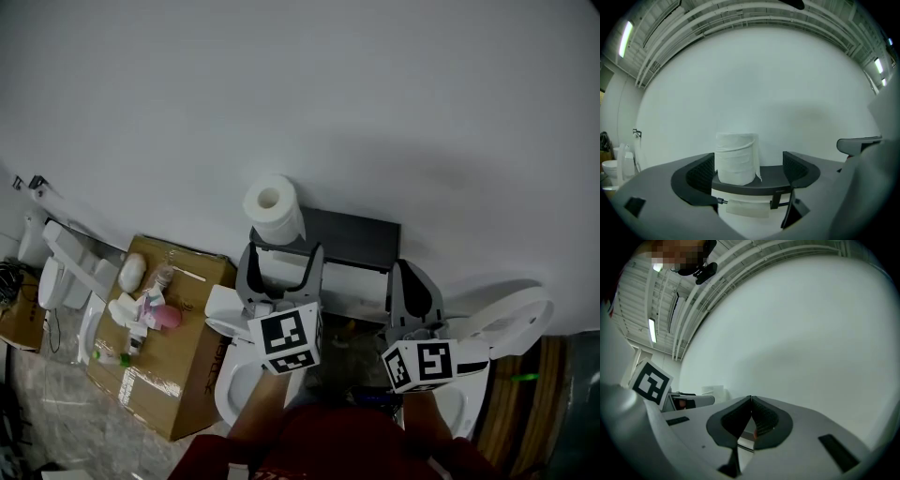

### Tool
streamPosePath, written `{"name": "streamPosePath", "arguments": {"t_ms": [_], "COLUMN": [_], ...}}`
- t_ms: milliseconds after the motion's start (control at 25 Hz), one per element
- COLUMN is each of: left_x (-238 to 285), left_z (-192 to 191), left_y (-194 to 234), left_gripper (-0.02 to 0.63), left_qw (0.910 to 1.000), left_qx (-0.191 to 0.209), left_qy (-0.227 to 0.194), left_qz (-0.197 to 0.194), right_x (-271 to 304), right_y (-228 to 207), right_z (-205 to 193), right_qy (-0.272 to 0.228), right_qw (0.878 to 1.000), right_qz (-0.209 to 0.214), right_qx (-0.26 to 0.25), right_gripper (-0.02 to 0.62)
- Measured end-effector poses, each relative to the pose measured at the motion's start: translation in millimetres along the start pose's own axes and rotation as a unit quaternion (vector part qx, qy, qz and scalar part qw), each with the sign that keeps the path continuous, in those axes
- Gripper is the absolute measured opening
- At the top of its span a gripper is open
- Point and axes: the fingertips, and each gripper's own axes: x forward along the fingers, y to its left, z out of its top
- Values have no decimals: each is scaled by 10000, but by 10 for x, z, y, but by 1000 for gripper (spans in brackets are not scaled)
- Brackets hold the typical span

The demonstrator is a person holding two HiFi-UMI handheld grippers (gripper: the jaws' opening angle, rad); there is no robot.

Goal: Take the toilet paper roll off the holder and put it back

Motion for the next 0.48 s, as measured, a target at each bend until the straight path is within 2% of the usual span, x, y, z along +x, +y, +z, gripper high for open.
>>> {"name": "streamPosePath", "arguments": {"t_ms": [280,480], "left_x": [324,485], "left_z": [-13,-7], "left_y": [140,236], "left_gripper": [483,485], "left_qw": [9999,9999], "left_qx": [-25,-60], "left_qy": [131,75], "left_qz": [38,113], "right_x": [27,43], "right_y": [67,94], "right_z": [14,14], "right_qy": [-19,-6], "right_qw": [10000,10000], "right_qz": [21,2], "right_qx": [-37,-79], "right_gripper": [18,18]}}
